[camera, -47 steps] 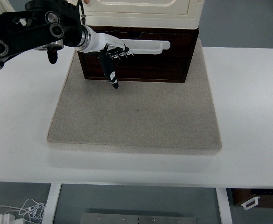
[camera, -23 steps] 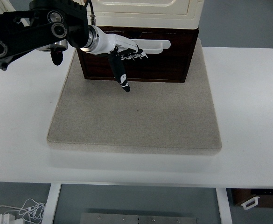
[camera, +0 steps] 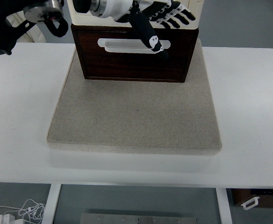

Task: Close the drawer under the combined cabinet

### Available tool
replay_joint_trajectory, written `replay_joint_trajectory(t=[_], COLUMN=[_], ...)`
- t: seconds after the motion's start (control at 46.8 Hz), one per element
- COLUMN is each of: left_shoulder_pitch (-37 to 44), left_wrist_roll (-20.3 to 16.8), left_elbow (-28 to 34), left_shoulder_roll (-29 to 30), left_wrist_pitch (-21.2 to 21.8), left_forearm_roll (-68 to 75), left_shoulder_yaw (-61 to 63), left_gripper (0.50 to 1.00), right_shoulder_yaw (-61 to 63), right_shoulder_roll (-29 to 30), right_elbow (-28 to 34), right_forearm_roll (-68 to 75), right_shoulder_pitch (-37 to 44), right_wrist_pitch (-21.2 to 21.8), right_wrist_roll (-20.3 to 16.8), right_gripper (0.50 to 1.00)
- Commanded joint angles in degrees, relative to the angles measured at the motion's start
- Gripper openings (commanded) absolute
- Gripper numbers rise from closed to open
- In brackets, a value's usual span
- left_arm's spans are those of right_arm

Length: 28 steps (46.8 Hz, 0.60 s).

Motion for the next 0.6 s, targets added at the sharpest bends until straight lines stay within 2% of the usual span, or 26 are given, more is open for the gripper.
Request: replay_joint_trajectory(t=[0.0,0.128,0.235,0.577], left_shoulder_pitch=[-0.3,-0.65,-0.65,-6.1], left_wrist_roll=[-4.08,-11.82,-15.51,-16.57], left_elbow=[3.34,7.65,10.11,21.79], left_shoulder_roll=[-0.17,-0.17,0.36,4.4], left_wrist_pitch=[0.26,0.61,0.7,0.79], left_forearm_roll=[-1.31,-1.75,-3.42,-19.06], left_shoulder_yaw=[-5.22,-10.85,-14.62,-21.49], left_gripper=[0.996,0.996,0.996,0.994], right_shoulder_yaw=[0.01,0.01,0.01,0.01], right_shoulder_roll=[0.0,0.0,0.0,0.0], right_elbow=[0.0,0.0,0.0,0.0], right_forearm_roll=[0.0,0.0,0.0,0.0], right_shoulder_pitch=[0.03,-0.06,0.03,-0.06], right_wrist_pitch=[0.0,0.0,0.0,0.0], right_wrist_roll=[0.01,0.01,0.01,0.01], right_gripper=[0.952,0.952,0.952,0.952])
